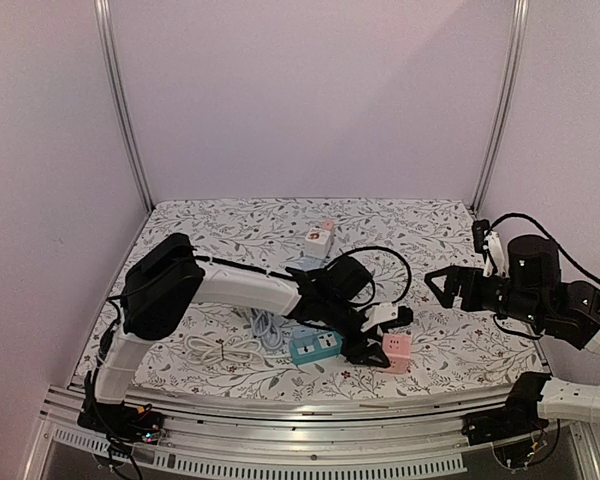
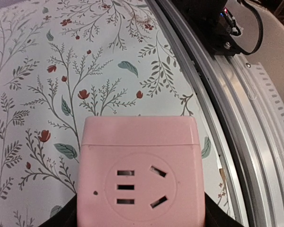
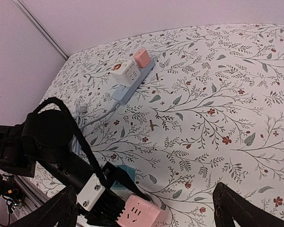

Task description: Insert the plug

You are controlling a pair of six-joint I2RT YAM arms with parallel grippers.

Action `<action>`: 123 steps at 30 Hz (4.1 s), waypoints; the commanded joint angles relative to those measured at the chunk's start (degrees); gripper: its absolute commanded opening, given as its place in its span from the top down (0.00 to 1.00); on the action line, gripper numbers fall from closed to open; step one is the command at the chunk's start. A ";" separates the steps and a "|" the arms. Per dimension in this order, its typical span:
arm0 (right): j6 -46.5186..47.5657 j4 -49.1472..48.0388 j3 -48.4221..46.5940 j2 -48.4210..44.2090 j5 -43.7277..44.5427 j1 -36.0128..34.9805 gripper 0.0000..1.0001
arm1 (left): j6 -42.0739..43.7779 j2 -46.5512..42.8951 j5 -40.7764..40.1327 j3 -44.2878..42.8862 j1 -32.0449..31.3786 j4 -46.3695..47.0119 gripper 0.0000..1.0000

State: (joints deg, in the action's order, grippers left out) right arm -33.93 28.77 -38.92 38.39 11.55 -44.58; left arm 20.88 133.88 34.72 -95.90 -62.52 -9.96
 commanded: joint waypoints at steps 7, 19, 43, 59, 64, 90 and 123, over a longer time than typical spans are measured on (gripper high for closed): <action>0.72 3.79 -5.61 5.26 -2.25 -0.18 0.01 | -5.50 -10.74 6.85 9.09 2.92 8.91 1.00; 1.09 9.65 -13.42 12.17 -4.86 -0.20 0.01 | -10.55 -19.74 12.18 14.62 7.27 11.28 1.00; 9.20 4.52 -13.77 19.27 -18.63 -13.38 0.01 | -35.66 -37.54 23.58 55.80 12.51 64.68 1.00; 11.13 13.54 -26.30 30.36 -14.83 -23.62 0.01 | -41.45 -39.36 19.48 66.01 11.39 79.71 1.00; 10.41 14.65 -28.60 32.20 -12.96 -25.79 0.01 | -41.19 -38.55 18.83 65.57 10.79 79.48 1.00; 10.00 17.63 -37.59 42.85 -4.89 -32.24 0.01 | -44.29 -36.34 22.65 64.90 9.17 85.43 1.00; 8.64 6.74 -36.93 47.04 -10.90 -32.21 0.12 | -49.67 -35.21 24.80 67.00 8.77 97.27 1.00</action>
State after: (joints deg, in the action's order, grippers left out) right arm -24.82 37.23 -76.53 83.59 1.28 -76.47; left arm -28.29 98.74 60.45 -29.95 -52.88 74.83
